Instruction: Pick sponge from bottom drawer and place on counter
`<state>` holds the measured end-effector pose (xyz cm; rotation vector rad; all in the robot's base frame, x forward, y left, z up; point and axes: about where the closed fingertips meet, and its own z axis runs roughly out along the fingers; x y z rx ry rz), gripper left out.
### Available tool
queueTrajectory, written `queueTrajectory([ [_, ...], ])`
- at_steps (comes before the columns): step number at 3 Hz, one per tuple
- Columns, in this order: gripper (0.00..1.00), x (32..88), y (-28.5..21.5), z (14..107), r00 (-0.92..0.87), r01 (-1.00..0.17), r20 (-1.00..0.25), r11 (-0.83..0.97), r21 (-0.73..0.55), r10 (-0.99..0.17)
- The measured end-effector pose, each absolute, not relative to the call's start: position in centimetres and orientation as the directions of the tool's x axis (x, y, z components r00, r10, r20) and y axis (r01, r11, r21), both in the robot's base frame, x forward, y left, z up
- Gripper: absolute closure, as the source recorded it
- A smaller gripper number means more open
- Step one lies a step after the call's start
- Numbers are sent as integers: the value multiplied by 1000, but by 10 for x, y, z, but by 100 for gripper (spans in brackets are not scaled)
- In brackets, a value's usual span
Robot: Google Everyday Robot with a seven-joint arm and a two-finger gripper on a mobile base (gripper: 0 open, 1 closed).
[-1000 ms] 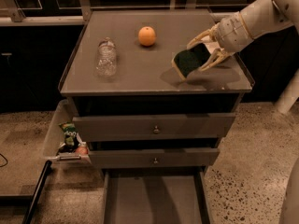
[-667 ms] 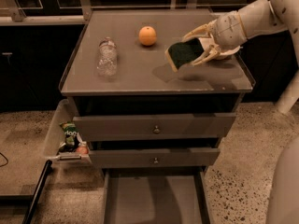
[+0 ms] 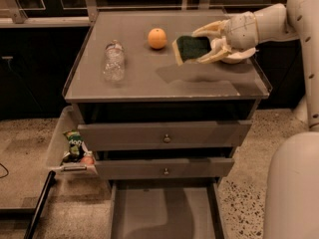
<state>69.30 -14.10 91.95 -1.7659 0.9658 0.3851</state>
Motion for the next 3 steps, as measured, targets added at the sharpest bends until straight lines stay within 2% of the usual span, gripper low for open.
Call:
queueTrajectory([
  [1,100,691,-140,911,553,-819,-701,-139,-557,-450],
  [3,100,691,-128,883,439,-893,-716,-177,-413,-543],
])
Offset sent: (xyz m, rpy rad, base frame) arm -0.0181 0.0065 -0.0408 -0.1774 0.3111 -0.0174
